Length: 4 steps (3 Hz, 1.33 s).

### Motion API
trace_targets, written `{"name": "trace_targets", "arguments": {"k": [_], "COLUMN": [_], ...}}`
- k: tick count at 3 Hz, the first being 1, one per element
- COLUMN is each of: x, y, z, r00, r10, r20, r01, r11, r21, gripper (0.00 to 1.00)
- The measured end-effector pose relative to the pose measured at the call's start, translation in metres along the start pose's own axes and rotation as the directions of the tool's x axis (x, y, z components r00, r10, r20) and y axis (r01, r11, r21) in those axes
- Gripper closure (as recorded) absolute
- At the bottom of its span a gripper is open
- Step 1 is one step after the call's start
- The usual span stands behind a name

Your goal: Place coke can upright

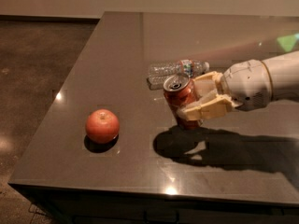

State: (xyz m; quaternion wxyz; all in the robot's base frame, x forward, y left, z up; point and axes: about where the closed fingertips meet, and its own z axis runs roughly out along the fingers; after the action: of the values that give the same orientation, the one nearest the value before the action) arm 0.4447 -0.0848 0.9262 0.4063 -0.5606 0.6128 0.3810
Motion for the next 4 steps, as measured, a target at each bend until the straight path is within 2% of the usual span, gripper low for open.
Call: {"name": "trace_targets", "arguments": {"k": [2,4], "x": [0.019,0.027], "y": [-0.01,-0.018], "z": [0.012,0.019], "r00": [0.989,0.973], "r10": [0.07,0.071], "r20": [0.127,0.219], "r01": [-0.078,-0.091], "r11": [0.9953,0.9923], "r21": [0.057,0.084], "gripper": [1.0,1.0]}}
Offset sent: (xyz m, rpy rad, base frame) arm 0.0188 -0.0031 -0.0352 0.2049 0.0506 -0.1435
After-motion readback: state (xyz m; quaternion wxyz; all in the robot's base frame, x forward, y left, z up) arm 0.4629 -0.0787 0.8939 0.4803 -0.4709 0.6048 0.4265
